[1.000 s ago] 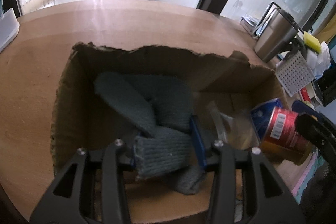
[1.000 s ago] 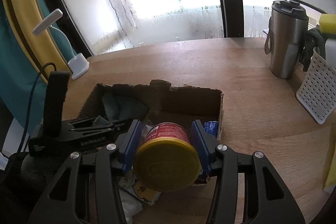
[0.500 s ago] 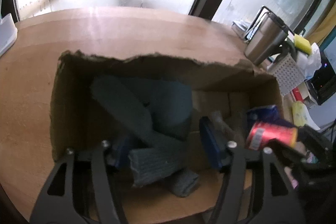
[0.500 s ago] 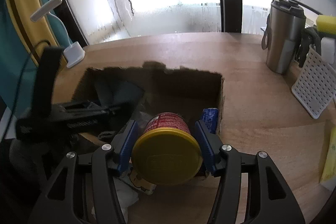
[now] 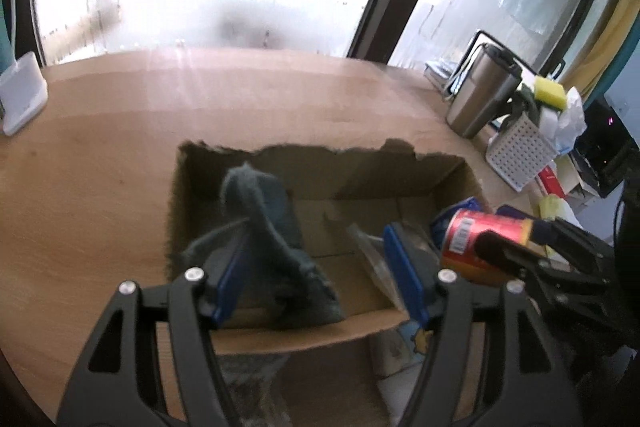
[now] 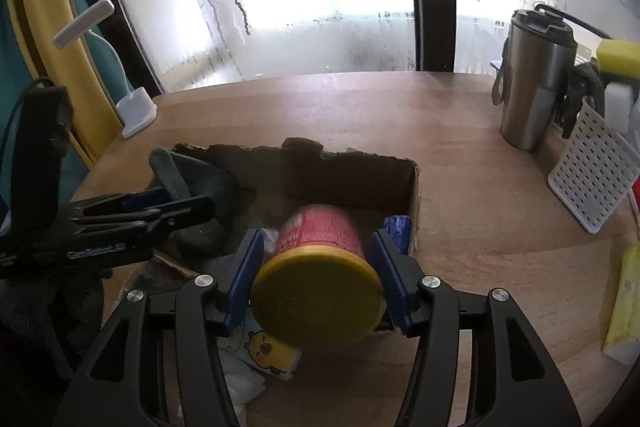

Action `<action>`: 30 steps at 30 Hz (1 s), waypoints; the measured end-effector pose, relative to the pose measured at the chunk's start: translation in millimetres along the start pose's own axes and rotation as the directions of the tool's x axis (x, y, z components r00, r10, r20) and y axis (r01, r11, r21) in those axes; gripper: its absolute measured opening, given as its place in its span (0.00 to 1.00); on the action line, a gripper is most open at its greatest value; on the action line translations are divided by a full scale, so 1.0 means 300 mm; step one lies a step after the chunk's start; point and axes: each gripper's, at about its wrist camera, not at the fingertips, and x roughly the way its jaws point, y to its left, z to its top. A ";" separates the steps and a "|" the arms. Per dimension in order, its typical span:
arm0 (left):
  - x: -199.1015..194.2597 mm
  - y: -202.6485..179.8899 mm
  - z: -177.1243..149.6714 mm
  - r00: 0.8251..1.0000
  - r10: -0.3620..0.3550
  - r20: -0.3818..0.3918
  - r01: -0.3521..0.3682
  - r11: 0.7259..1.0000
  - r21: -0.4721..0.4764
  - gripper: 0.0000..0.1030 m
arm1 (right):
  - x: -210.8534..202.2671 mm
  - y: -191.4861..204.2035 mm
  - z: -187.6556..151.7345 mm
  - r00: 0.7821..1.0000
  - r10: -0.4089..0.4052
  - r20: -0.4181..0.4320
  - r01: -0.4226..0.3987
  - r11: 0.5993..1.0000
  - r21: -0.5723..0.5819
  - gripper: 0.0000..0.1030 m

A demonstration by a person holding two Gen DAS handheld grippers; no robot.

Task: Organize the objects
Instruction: 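Lower the red can into the box with the right tool while the left tool releases the glove, then open the right tool to release the red can inside the box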

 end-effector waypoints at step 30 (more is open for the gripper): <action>0.067 0.195 -0.022 0.999 0.050 -0.018 -0.051 0.999 -0.019 0.65 | 0.108 0.005 0.168 0.994 -0.099 -0.049 0.095 0.992 -0.078 0.57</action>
